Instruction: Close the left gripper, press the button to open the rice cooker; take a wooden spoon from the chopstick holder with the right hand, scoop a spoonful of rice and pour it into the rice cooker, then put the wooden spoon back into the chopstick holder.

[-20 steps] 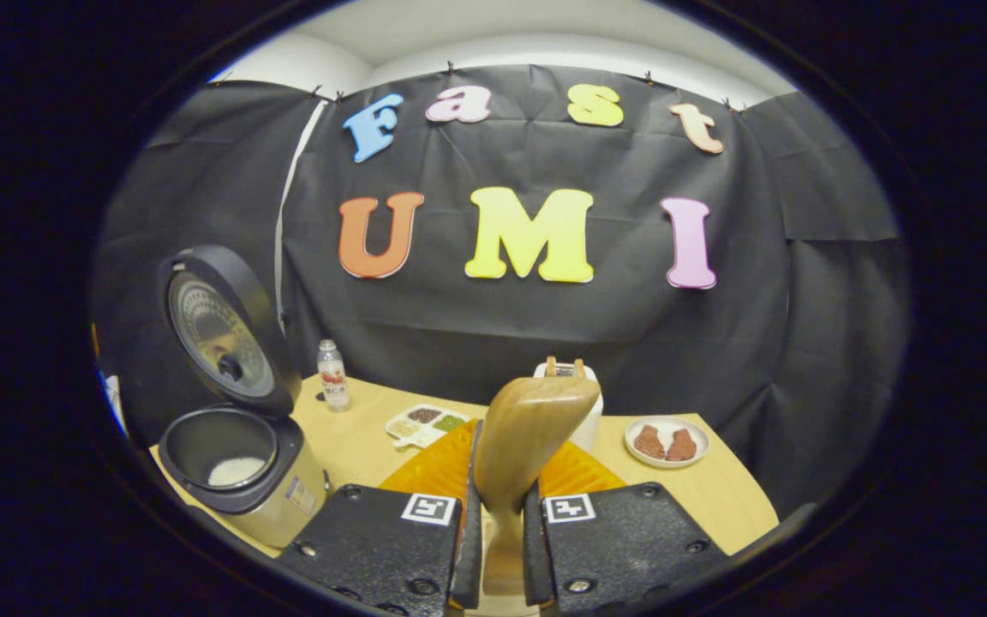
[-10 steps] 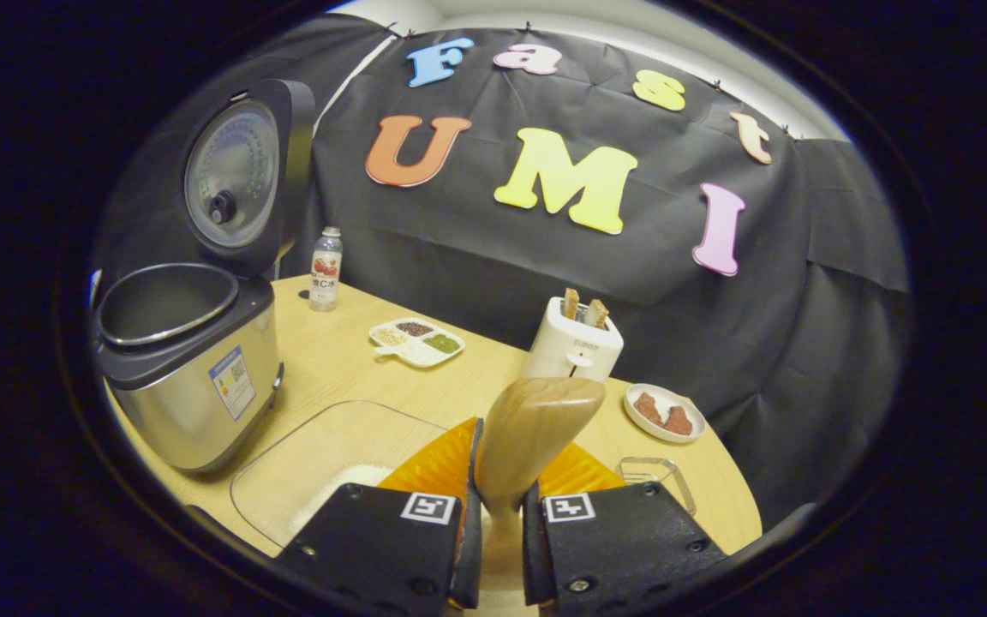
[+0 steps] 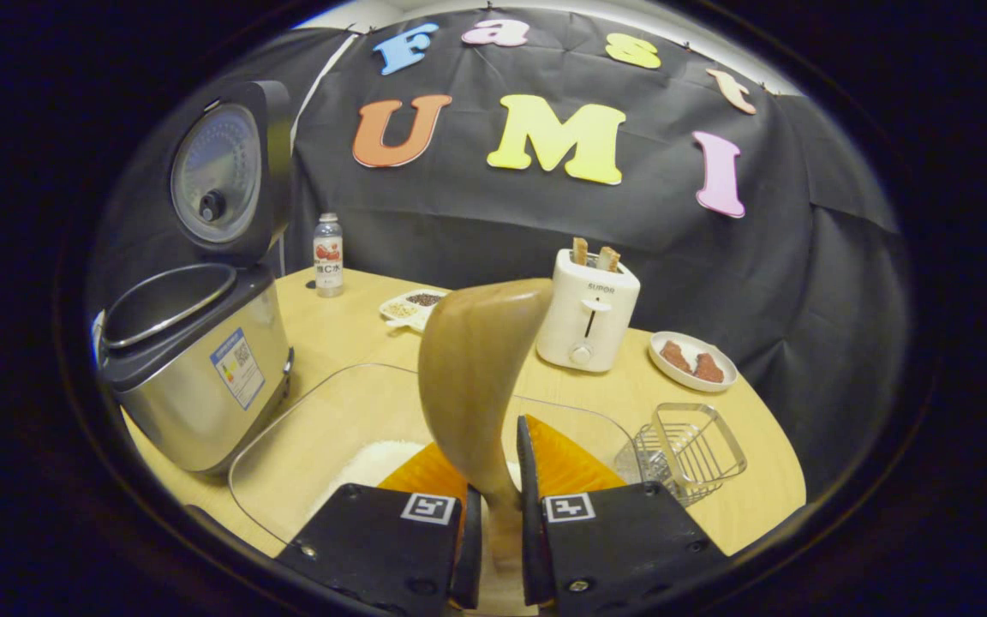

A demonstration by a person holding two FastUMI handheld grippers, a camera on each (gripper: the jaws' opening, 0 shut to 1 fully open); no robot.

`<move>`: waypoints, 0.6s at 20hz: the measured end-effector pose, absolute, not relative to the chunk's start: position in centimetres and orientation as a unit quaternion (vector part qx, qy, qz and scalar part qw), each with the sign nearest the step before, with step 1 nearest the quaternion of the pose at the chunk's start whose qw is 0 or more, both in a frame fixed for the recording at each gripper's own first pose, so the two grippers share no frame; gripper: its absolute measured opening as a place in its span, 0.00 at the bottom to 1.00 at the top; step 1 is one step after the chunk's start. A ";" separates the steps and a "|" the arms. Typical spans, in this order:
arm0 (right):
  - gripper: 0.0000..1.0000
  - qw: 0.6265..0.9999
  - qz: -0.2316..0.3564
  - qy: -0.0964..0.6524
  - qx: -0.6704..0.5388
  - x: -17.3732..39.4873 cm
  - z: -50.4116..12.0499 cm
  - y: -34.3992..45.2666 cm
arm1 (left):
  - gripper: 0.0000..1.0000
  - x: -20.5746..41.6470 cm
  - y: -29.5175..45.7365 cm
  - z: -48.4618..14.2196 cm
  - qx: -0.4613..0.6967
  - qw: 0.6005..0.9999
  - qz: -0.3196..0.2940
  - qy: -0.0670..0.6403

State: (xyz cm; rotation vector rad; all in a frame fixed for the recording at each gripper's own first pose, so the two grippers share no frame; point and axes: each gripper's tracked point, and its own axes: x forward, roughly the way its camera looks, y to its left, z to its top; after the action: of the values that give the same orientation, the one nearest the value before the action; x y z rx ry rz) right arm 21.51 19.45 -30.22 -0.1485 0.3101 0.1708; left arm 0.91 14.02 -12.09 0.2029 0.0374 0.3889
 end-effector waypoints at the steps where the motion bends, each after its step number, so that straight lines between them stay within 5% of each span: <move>1: 0.25 0.982 0.085 0.159 -0.063 21.5 -30.2 19.3 | 0.95 1.0 13.9 -12.0 0.099 0.976 0.193 0.019; 12: 0.25 0.972 0.094 0.194 0.097 21.5 -30.7 19.5 | 0.95 0.8 14.5 -11.5 0.104 0.975 0.195 0.014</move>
State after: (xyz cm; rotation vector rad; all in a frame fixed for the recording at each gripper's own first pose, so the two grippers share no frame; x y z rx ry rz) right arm 21.51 19.48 -30.72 0.1963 0.3910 0.1894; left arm 0.78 14.45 -11.51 0.2100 0.0277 0.3924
